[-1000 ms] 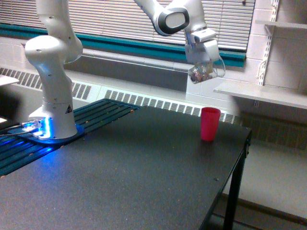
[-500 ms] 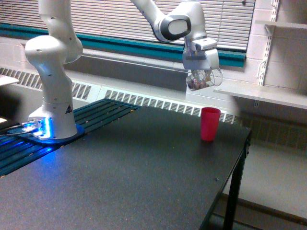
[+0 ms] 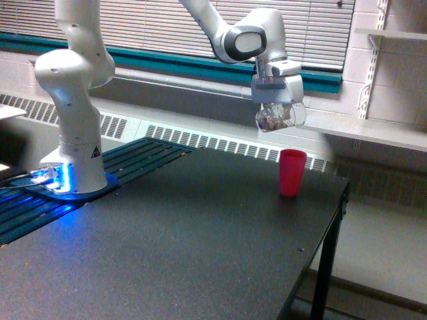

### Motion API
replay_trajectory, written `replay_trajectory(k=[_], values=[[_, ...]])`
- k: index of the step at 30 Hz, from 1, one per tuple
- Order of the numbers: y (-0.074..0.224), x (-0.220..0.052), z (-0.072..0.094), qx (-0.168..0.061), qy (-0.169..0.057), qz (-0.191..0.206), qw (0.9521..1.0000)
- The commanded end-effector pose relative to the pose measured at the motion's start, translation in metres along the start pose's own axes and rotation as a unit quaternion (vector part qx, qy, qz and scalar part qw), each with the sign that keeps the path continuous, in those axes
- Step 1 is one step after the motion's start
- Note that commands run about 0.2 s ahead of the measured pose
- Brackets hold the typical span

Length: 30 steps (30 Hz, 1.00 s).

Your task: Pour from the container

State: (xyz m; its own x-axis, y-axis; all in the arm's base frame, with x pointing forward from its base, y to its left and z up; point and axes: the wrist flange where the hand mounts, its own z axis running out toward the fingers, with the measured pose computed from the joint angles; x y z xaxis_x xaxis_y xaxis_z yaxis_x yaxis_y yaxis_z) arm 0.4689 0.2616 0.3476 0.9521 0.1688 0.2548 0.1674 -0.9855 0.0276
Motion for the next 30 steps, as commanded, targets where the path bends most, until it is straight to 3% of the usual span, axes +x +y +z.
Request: replay_trajectory(k=[1,15,30], values=[[0.006,0.000,0.007,-0.013,-0.008,-0.011,0.9998],[0.019,0.006,0.023,-0.039,-0.024,-0.006,0.9989],[0.014,0.004,0.034,-0.062,-0.046,-0.036,0.9964]])
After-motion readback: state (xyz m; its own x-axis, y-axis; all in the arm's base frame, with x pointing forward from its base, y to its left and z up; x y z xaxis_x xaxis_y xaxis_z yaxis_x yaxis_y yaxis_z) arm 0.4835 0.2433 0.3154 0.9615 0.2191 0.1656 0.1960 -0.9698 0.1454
